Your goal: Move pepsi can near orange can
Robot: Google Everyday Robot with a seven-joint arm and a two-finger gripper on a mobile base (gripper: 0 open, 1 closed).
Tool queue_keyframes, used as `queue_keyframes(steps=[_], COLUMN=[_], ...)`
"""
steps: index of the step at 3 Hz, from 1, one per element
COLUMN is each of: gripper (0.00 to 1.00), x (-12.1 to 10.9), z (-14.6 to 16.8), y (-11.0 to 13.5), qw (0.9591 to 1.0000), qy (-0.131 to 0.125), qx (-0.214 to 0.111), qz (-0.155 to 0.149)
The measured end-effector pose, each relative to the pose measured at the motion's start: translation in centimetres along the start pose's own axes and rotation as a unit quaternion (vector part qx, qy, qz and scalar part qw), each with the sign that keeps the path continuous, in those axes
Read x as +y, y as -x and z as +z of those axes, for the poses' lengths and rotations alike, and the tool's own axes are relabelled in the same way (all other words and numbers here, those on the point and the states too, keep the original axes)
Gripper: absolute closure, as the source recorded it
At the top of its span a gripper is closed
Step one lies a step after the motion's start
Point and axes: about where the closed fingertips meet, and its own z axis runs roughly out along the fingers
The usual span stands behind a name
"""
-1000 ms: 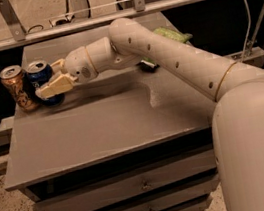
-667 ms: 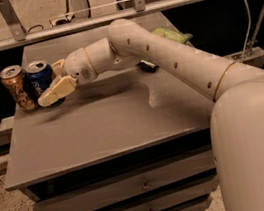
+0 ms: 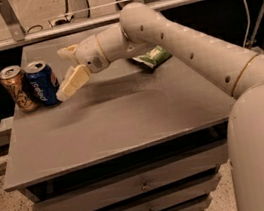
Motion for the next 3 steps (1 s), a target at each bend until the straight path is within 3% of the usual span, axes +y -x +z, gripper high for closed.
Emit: queue_keyframes(steps=[1, 2, 3], gripper=[0.00, 0.00, 0.00], x=[0.9, 2.9, 3.2], z=[-6.5, -13.8, -15.1], y=[1.8, 3.9, 4.3], qw=[0.9980, 0.9918, 0.9904], qy=[-0.041, -0.097, -0.108], qx=[0.037, 0.064, 0.067], qz=[-0.028, -0.053, -0.056])
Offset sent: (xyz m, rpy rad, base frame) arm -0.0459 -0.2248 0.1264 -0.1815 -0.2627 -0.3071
